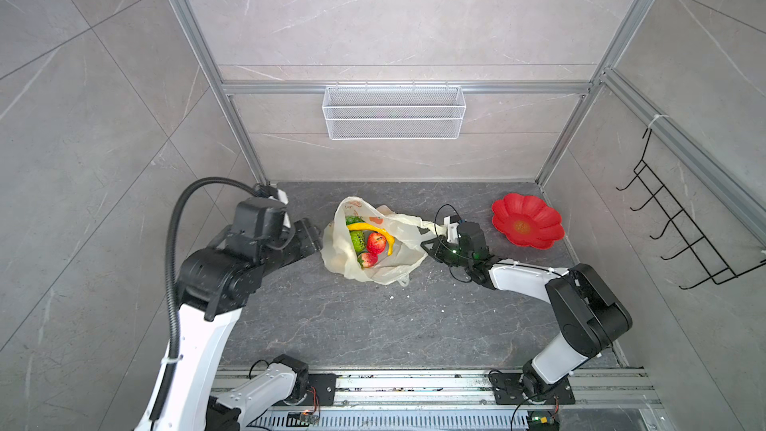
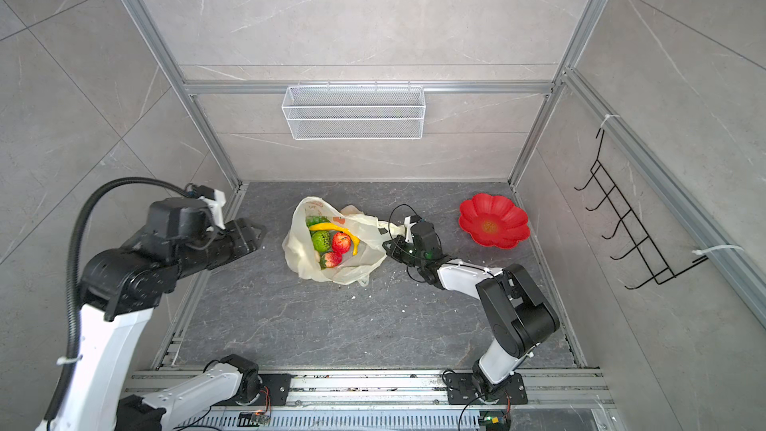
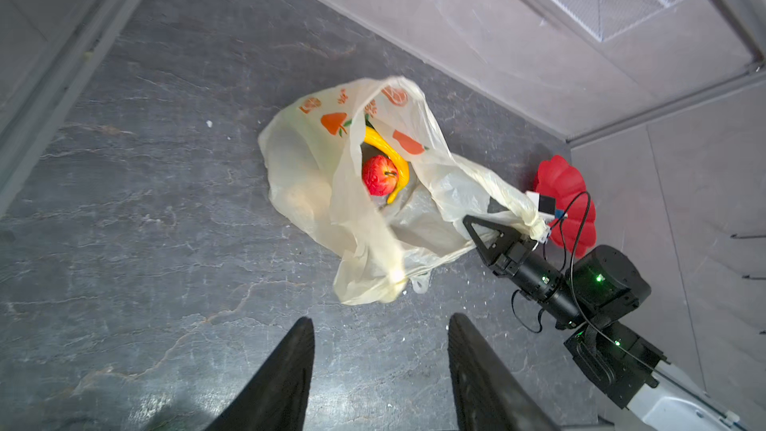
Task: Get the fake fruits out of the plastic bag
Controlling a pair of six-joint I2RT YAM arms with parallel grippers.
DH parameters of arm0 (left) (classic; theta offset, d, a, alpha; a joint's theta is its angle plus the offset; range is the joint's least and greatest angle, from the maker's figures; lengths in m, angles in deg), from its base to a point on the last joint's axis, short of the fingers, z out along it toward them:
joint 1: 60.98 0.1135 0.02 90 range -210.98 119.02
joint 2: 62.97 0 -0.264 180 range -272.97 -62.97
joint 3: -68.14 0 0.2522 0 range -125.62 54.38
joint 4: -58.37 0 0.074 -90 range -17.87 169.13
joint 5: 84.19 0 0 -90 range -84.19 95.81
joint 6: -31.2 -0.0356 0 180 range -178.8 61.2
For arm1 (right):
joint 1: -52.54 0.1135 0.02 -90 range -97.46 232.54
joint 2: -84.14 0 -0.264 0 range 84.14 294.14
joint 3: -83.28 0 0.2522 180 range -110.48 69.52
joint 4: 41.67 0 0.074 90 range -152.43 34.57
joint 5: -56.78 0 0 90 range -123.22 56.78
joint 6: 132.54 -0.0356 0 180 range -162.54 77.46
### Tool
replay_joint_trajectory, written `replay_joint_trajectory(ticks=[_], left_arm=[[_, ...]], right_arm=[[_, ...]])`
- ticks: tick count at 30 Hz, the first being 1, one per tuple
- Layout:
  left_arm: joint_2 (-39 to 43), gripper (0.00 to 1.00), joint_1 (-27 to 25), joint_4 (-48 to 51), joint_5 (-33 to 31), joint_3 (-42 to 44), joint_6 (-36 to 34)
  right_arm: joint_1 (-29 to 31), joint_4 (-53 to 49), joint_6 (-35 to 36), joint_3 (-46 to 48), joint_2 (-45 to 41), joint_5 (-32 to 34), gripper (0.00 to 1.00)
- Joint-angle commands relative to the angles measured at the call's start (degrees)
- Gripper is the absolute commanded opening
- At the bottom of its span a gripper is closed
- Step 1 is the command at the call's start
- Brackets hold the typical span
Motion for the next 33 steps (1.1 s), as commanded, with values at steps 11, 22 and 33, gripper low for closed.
replay_joint_trajectory(ticks=[11,22,33], left_arm=[[-20.41,0.62,-14.22,-13.78,-5.75,-1.62,3.16],[-29.23,0.61,-21.11,-22.83,-4.43,-6.02,6.44],[-32.68,0.63,-18.51,-23.22,-9.53,-0.04,10.39]], right_arm=[[2.64,-1.77,2.46,-2.43,-2.07,2.39,0.00],[2.73,-2.73,3.61,-1.76,-3.47,3.27,0.00],[2.64,-3.62,3.78,-1.82,-5.03,4.30,0.00]])
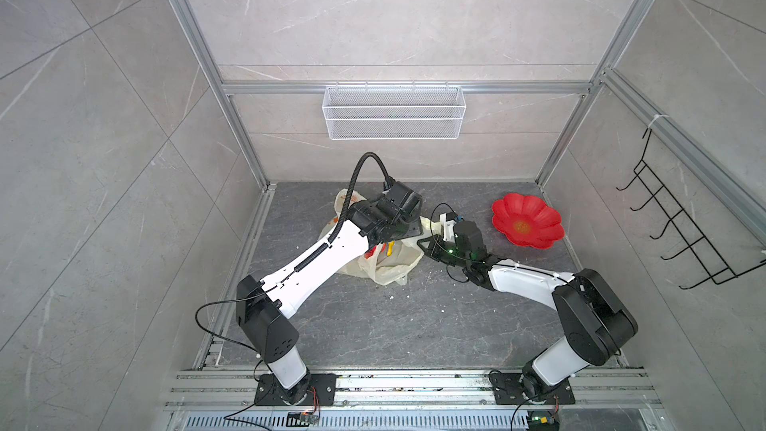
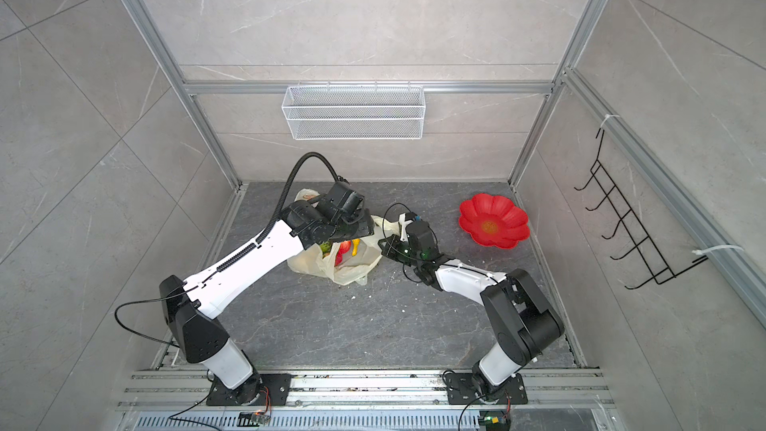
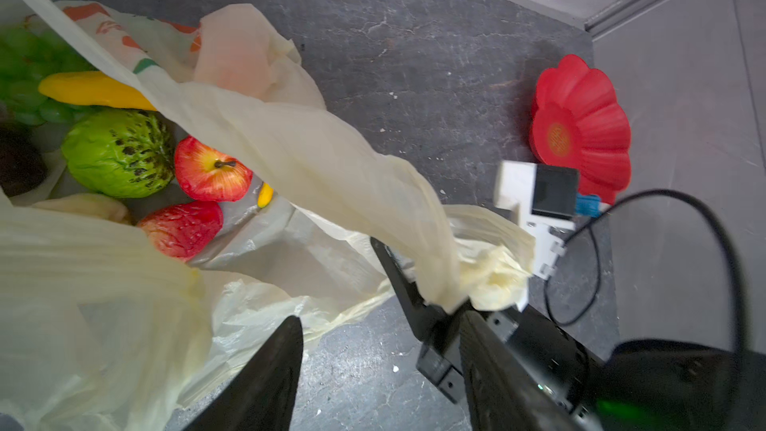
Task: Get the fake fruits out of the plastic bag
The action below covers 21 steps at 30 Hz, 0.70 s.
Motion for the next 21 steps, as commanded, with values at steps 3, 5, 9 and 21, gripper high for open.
replay_joint_trajectory(ticks=[3,5,9,21], left_arm=[[-0.05,0.59,4.07,-2.56,1.62,6.09,1.83],[0.91,0.55,5.53,-1.68,1.52,8.45,1.47],[5.15,0.52,7.73,-0.05,-1.86,13.08,0.52],[22.91,0.55,22.10,-6.22,-0.53,34.13,1.91]], right_arm=[[0.21,-1.52,1.47,-0.69,-2.30,1.74,0.00],[0.13,-1.62,1.46,-0.60,-2.50,1.92,0.00],[0.15,-2.16,1.73,-0.51,-2.47,2.16,0.00],[1.33,-1.32,1.74,-1.06,-0.36,0.26,0.00]])
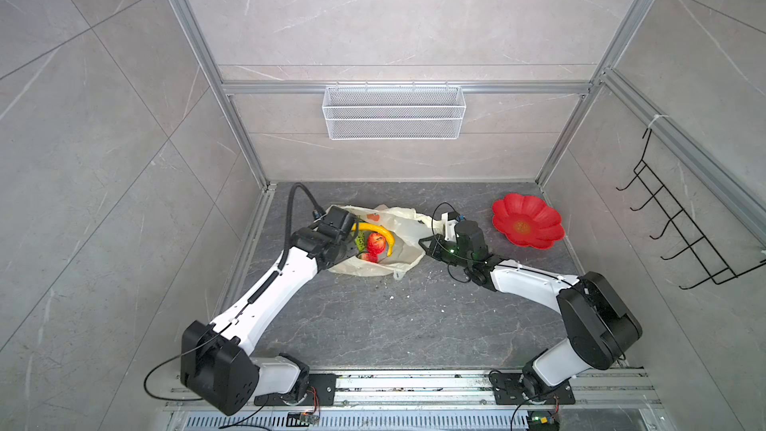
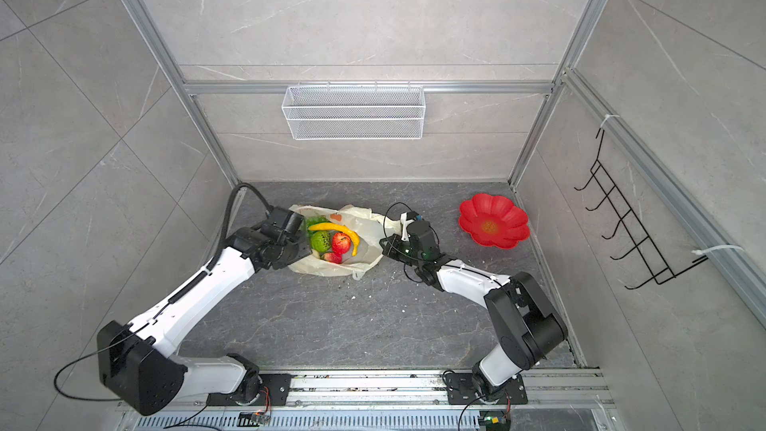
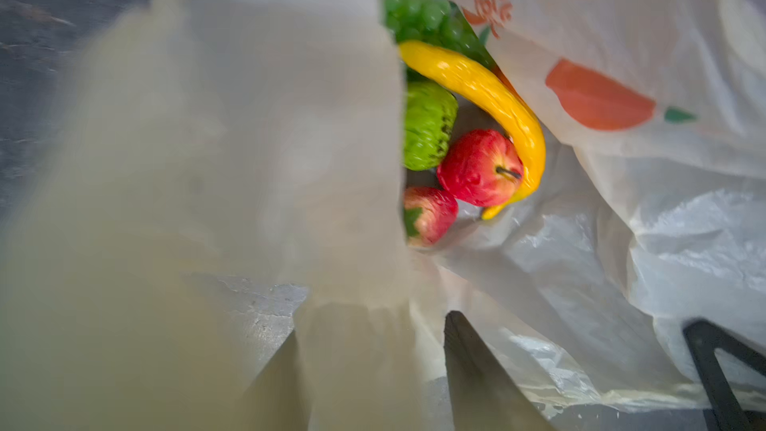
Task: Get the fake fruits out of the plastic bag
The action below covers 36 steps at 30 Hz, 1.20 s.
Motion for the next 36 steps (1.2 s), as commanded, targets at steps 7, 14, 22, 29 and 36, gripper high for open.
replay_joint_trajectory(ticks=[7,14,22,29,36], left_arm=[[-0.76,0.66,6.45,-17.01,12.88,5.10,-1.72],[-6.68,0.78,6.42,-13.43,10.42,0.95,-1.86],[-15.33,0.85,8.15,-14.55,10.74,-1.37,-3.52],[-13.41,0.34,10.24,-16.62,9.34,3.82,-3.77],[-1.96,0.01,10.91,-23.90,11.29,19.48,-5.73]], right_arm=[[3.86,-0.32,2.36,-1.91,1.75,0.05,0.00],[5.54,-0.01,4.26,-1.68,1.09,0.05,0.00],[6.16,-1.09,5.77,-0.16,-1.76,1.23,0.00],[0.14,-3.04,2.45,0.43,-2.16,1.57,0.00],[-7.51,-2.56,0.81,-5.55,5.28,-6.02,0.00]])
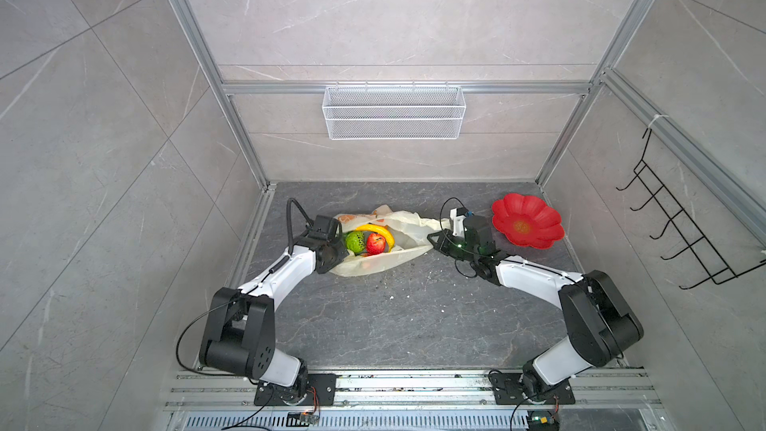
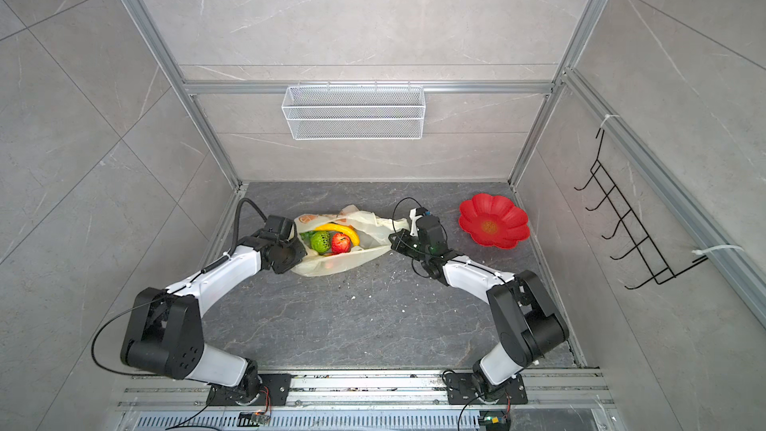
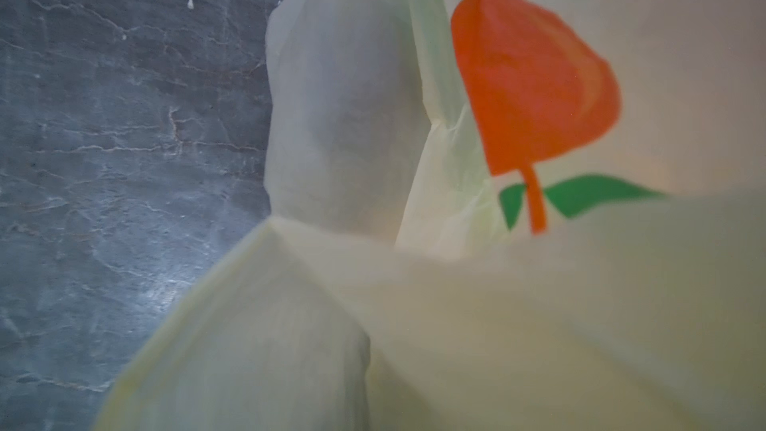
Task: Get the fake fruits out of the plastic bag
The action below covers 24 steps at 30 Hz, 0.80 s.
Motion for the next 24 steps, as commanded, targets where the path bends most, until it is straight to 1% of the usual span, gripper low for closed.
replay_joint_trajectory(ticks=[1,5,6,8,11,14,15,18,19,21,24], left_arm=[[8.27,0.00,0.36,-4.04,0.21,7.08,-1.79],[18.22,0.00,-1.37,-9.47,2.92,17.09,-0.01],[19.75,0.00,-2.46,-10.69,3.47,18.70,0.68],[21.53,0.00,-6.38,-12.91,3.28,21.12,2.42],[18.98,0.00,-13.12,-15.67,1.89,21.28,4.59],[13.82,0.00,-18.50,-17.42,0.34,19.50,5.64],[12.17,0.00,-19.55,-18.23,0.24,19.05,5.90],[9.49,0.00,-20.99,-21.87,0.65,18.45,6.57],[9.04,0.00,-21.33,-23.07,0.89,18.20,6.58],[8.05,0.00,-22.20,-24.18,0.73,17.08,6.00],[6.12,0.00,-24.00,-24.20,0.28,14.57,4.18]], right_arm=[[-1.84,-0.76,-0.73,-4.99,4.41,-3.69,0.00],[-3.30,-0.76,-0.42,-12.48,11.00,-5.76,0.00],[-3.37,-1.70,0.24,-14.73,12.73,-5.93,0.00],[-3.20,-3.18,0.47,-19.75,16.83,-6.98,0.00],[-3.05,-2.52,-0.94,-22.68,20.72,-8.15,0.00],[-3.09,-5.97,-0.94,-22.98,20.75,-7.13,0.00],[-3.19,-6.92,-0.87,-22.16,19.92,-6.99,0.05],[-3.19,-8.33,-0.17,-16.53,14.95,-5.54,0.49],[-3.21,-9.56,0.08,-14.41,12.75,-4.68,0.60],[-3.19,-10.97,-0.23,-9.74,8.23,-3.71,0.72],[-3.10,-8.99,-3.19,-2.38,2.86,-4.60,0.80]])
